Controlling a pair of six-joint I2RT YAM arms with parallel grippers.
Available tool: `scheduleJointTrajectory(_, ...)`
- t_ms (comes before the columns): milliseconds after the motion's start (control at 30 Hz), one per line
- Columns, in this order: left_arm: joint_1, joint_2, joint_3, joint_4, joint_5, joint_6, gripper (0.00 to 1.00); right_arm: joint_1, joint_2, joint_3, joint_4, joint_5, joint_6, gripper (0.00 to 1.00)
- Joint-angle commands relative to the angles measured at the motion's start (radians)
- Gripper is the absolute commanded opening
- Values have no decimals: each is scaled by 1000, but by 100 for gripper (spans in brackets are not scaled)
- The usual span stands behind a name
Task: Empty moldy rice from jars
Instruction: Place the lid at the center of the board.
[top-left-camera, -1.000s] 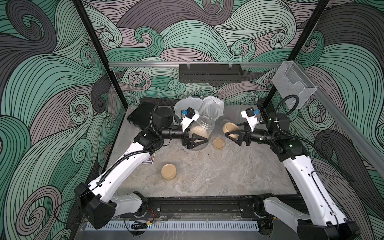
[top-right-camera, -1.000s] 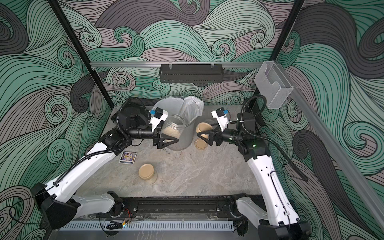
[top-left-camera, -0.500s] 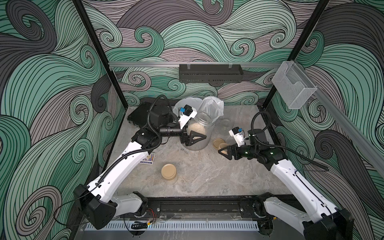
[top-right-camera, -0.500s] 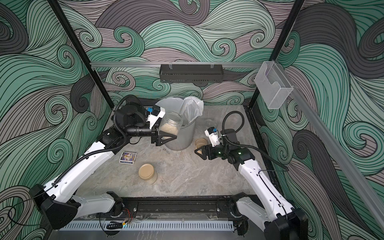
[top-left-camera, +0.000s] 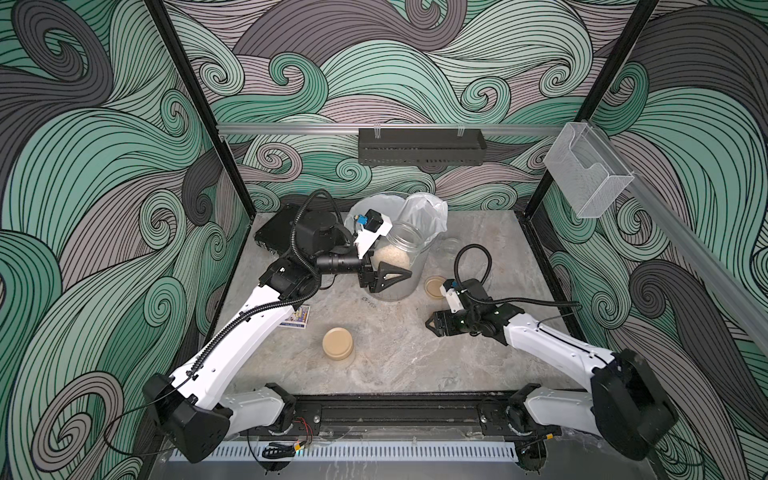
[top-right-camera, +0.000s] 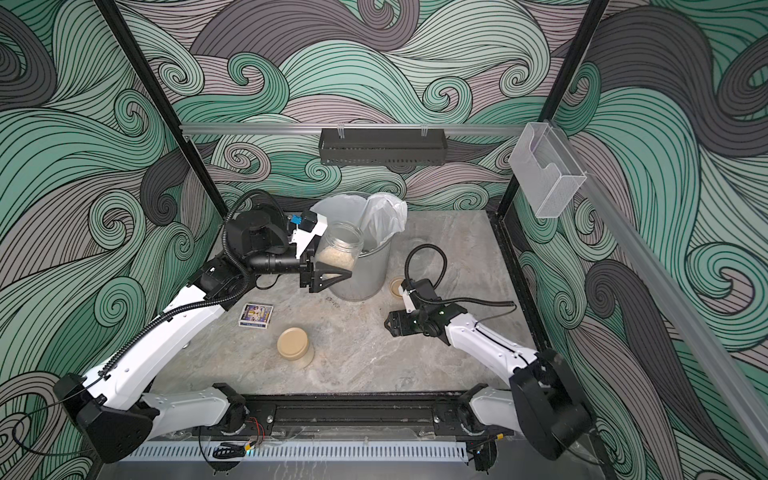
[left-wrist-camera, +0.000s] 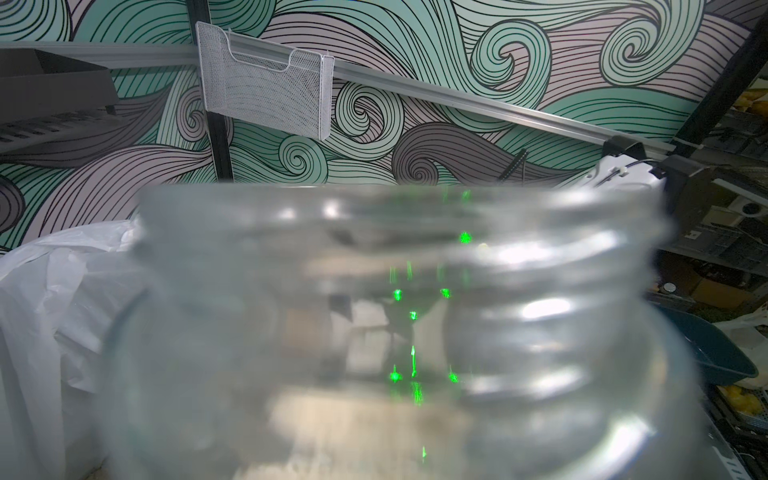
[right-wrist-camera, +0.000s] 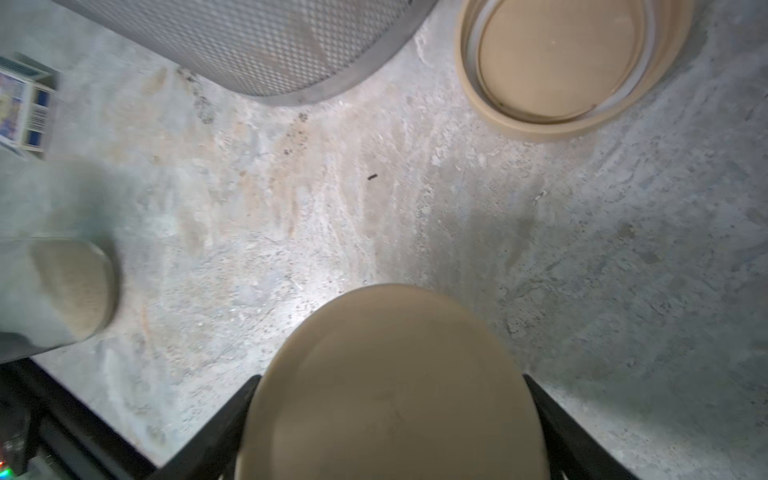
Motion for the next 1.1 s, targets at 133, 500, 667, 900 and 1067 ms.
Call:
scheduleJointTrajectory(133, 9, -50, 20, 60, 2, 16, 12, 51, 119, 2, 105, 172, 65, 78)
scheduleJointTrajectory(500, 11, -51, 23, 54, -3, 17, 12, 59, 251, 26, 159, 234, 76, 90)
scheduleJointTrajectory(667, 11, -42, 24, 60, -4, 16, 12, 60, 262, 23, 158, 238, 71, 94)
scheduleJointTrajectory(900, 11, -30, 9, 66, -14, 21, 12, 60, 221, 26, 152, 234, 77, 97)
scheduleJointTrajectory(1067, 11, -31, 1, 75, -28, 26, 12, 59, 147, 45, 117, 224, 64, 99)
